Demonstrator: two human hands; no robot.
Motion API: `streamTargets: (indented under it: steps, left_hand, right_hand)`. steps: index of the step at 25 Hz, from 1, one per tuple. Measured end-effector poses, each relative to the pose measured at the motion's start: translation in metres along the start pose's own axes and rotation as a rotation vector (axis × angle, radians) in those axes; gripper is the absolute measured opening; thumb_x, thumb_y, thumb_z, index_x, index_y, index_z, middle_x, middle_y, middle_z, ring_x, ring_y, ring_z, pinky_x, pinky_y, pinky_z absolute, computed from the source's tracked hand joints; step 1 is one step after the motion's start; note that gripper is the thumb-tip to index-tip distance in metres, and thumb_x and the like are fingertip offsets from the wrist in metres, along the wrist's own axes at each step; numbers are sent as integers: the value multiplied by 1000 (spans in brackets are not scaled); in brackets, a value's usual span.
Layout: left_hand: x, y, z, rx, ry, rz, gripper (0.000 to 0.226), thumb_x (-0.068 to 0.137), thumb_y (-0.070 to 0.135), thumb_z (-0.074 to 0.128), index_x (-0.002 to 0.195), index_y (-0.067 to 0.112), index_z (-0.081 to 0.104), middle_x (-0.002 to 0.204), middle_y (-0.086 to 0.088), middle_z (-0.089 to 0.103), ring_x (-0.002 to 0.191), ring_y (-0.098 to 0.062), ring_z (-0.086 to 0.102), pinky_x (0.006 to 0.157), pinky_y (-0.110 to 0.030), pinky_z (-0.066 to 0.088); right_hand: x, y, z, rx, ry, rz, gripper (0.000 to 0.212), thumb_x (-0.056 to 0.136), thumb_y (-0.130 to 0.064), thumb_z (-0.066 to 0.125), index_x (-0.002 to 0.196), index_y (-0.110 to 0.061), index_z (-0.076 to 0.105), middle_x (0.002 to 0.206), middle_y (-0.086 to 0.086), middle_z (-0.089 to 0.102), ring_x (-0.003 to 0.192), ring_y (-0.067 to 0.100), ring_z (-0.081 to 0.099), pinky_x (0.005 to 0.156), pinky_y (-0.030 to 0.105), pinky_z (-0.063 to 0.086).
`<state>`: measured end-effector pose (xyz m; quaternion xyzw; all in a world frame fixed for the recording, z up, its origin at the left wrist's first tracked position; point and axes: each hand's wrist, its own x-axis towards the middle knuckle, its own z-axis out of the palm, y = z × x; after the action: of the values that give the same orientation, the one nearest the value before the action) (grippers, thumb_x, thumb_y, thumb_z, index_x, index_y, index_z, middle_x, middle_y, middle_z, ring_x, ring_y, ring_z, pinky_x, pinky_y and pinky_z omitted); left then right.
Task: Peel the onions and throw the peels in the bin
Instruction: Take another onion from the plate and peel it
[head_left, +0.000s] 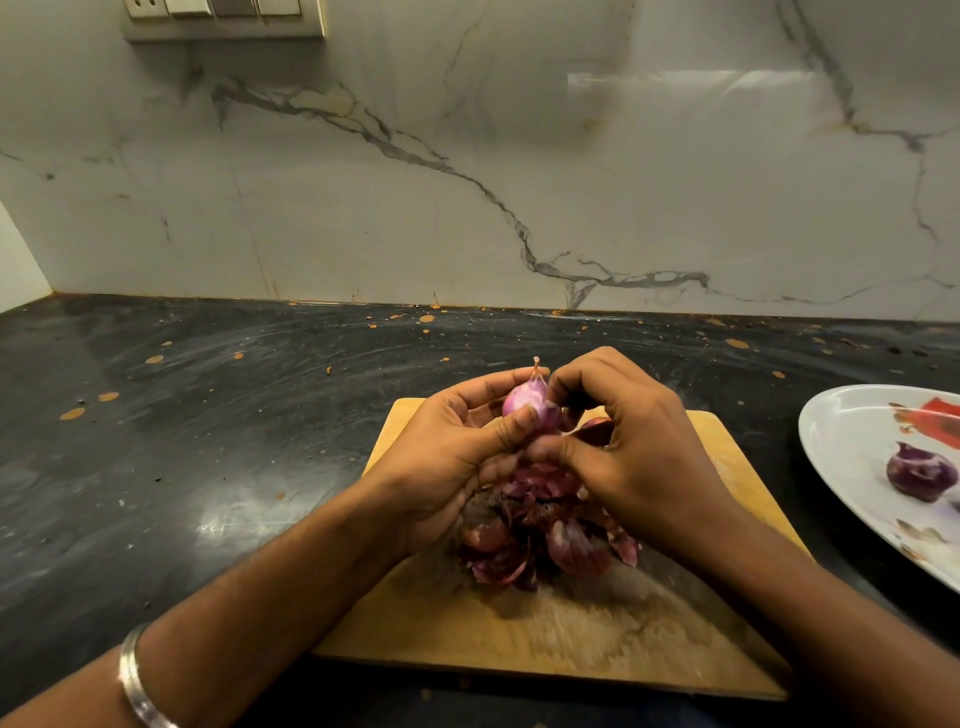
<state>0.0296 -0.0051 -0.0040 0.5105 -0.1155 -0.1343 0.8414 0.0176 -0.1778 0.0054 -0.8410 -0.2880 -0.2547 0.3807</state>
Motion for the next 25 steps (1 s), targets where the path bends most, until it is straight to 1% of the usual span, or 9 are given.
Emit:
streamTargets:
  steps: [2,4,7,10,15,17,19,21,25]
  left_hand:
    - [0,0,0,-8,-7,-10,40,75,5,67,115,7,68,113,-20,71,95,-25,73,78,-33,61]
    - [0,-1,1,1,2,-18,40,77,7,66,116,5,67,112,-20,72,93,-23,73,76,-32,62]
    - [1,-3,0,1,14,-25,40,78,10,67,118,4,66,113,-21,71,91,-22,73,81,-35,61]
    - [1,-6,-1,-1,16,-29,43,78,15,67,120,3,65,110,-18,73,86,-19,73,79,-33,62]
    - [2,-5,-2,-23,59,-40,47,78,19,67,121,-1,63,112,-21,71,88,-21,72,74,-29,62]
    - [1,-4,-2,-17,47,-55,48,79,22,67,121,-1,64,109,-21,72,86,-21,72,71,-28,62]
    - [1,-4,-2,-2,18,-69,50,81,26,66,121,-3,63,105,-19,72,81,-18,73,69,-26,61]
    - [0,-3,-1,9,-7,-84,51,83,30,63,122,-4,63,100,-16,73,75,-15,72,68,-24,61]
    - [0,-3,-1,-13,-37,-122,45,86,33,61,112,-3,66,86,-12,73,69,-12,72,65,-21,60]
  right_hand:
    - [0,1,-1,-28,-11,-8,32,71,-5,85,91,-14,61,92,-5,56,82,11,55,63,25,52]
    - [0,2,0,-71,26,-31,31,70,-1,84,89,-12,62,89,-5,56,79,11,53,63,28,50]
    - [-1,2,2,-91,42,-50,27,71,0,83,87,-11,63,86,-5,57,76,10,53,62,29,49]
    - [-2,2,3,-100,44,-73,23,74,4,80,82,-10,63,83,-3,57,73,14,54,61,33,48]
    - [-2,1,4,-113,64,-78,26,73,-1,84,87,-10,63,85,-5,57,75,13,57,63,24,50]
    - [-2,1,3,-133,65,-95,27,72,-1,85,86,-9,64,84,-4,58,73,14,57,61,26,51]
    - [-2,1,2,-156,70,-122,24,73,-1,84,84,-9,64,83,-3,59,72,16,57,59,32,52]
    - [-3,1,3,-171,66,-144,21,74,0,82,82,-8,64,83,-2,59,71,16,56,59,36,51]
    - [-4,1,3,-206,61,-184,16,76,2,79,80,-6,66,82,1,59,70,18,55,56,37,50]
